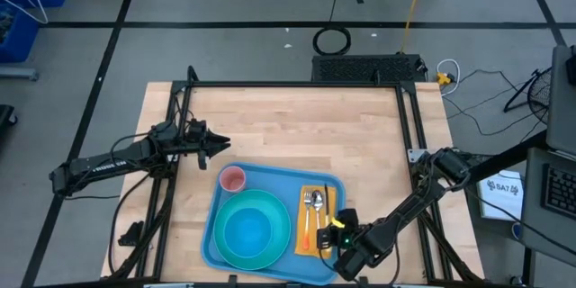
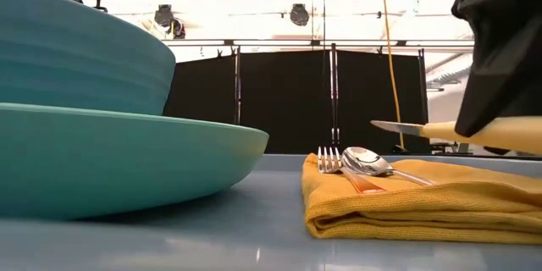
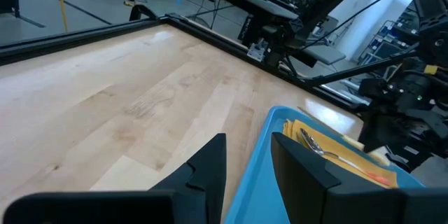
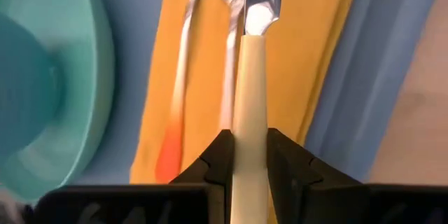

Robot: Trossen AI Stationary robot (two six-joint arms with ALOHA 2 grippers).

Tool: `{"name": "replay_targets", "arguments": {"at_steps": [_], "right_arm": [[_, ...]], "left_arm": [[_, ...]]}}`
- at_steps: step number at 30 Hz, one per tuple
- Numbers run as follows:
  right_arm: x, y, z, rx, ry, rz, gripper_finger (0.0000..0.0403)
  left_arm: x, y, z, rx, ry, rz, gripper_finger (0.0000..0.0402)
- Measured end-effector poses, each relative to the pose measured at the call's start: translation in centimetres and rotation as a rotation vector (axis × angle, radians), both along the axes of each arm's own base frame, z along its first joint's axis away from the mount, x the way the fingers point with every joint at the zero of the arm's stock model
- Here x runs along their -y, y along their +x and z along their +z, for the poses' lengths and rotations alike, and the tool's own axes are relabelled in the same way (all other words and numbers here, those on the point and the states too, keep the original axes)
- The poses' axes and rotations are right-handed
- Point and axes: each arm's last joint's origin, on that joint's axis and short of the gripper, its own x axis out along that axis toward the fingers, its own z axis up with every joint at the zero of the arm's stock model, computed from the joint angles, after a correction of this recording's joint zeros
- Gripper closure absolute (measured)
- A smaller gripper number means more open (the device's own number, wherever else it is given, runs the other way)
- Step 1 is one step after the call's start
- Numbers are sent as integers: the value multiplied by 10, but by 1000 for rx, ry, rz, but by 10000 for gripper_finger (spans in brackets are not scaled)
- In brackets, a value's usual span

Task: Set up tray
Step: Put the yellow knife to the right of the orange spoon on the yellow napkin

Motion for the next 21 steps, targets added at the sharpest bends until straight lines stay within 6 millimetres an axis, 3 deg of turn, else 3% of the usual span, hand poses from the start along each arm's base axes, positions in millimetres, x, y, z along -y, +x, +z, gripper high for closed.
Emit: {"name": "replay_targets", "arguments": {"at_steps": [21], "right_arm": [[0,5,-16,-57,25,-8,356]], "left_arm": [[0,0,0,0,0,0,284]]}}
